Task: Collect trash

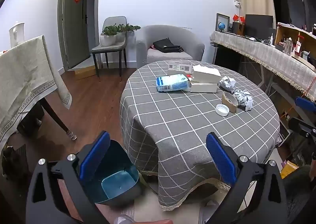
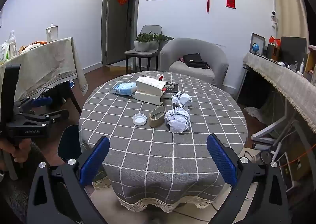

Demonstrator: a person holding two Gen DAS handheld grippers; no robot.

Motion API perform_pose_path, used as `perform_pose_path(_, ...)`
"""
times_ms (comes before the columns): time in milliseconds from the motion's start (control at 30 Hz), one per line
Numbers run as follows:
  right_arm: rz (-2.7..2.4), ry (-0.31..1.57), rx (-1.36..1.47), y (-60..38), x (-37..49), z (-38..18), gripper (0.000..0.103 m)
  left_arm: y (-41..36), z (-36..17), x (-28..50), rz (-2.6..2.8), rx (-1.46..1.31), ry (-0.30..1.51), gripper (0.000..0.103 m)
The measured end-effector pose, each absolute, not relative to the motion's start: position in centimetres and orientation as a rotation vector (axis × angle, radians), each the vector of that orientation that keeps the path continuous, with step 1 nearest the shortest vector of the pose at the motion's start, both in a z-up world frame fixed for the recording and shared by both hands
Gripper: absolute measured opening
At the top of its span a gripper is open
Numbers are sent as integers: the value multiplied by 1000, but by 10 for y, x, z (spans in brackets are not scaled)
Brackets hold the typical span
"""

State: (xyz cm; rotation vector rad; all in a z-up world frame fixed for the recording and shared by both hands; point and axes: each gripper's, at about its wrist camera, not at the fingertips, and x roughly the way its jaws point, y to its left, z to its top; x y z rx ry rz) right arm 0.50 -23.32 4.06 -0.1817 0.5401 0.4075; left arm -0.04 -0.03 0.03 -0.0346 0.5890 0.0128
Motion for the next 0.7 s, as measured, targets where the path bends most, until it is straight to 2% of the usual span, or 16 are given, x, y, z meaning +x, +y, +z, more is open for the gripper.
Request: perform_pose_path(700, 409, 539, -174, -234, 5, 41, 99, -1, 0, 0, 13, -39, 594, 100)
